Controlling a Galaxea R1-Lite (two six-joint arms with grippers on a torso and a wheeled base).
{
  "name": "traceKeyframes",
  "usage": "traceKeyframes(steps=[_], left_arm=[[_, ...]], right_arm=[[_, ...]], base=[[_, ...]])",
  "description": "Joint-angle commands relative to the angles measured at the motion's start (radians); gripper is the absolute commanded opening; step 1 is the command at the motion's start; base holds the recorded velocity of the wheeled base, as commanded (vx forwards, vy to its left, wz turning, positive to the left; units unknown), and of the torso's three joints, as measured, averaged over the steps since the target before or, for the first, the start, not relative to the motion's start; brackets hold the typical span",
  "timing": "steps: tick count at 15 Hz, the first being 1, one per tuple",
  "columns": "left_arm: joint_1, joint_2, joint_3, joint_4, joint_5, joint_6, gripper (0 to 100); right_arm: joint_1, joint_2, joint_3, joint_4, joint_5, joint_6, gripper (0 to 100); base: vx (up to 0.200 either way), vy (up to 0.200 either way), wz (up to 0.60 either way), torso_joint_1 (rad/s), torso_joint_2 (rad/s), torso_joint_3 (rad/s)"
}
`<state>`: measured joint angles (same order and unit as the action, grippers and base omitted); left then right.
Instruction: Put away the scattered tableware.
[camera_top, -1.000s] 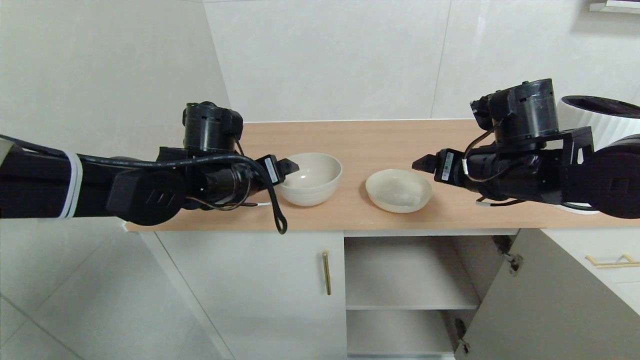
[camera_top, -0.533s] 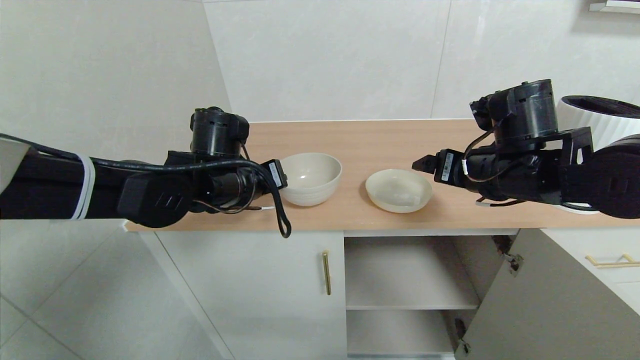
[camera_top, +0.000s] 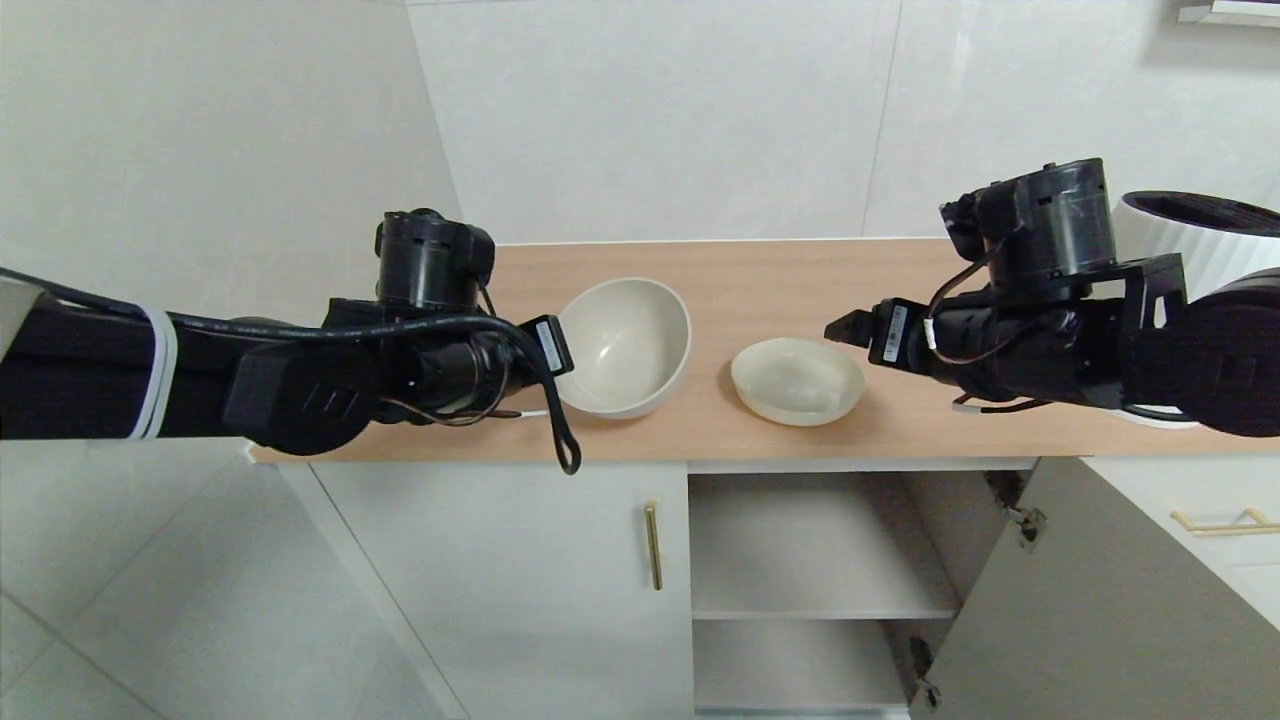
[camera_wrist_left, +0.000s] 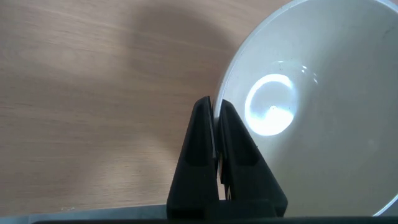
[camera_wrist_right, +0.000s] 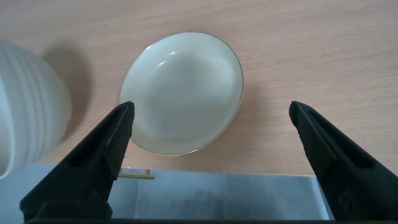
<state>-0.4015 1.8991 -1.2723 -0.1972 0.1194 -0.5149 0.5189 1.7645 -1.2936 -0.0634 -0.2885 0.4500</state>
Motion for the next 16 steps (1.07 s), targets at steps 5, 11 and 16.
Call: traceKeyframes(steps=[5, 11, 16], left_arm=[[0.0, -0.031, 0.007, 0.001, -0.001, -0.002, 0], [0.0, -0.029, 0.007, 0.001, -0.001, -0.002, 0], [0.0, -0.029, 0.007, 0.001, -0.001, -0.002, 0]], right_arm=[[-0.017, 0.15, -0.058, 0.014, -0.123, -0.007, 100], [-0.028, 0.199, -0.073, 0.01, -0.146, -0.017, 100], [-0.028, 0.207, -0.073, 0.008, -0.141, -0.016, 0]], base=[[0.0, 0.0, 0.0, 0.0, 0.0, 0.0], [0.0, 0.0, 0.0, 0.0, 0.0, 0.0], [0.0, 0.0, 0.0, 0.0, 0.0, 0.0]])
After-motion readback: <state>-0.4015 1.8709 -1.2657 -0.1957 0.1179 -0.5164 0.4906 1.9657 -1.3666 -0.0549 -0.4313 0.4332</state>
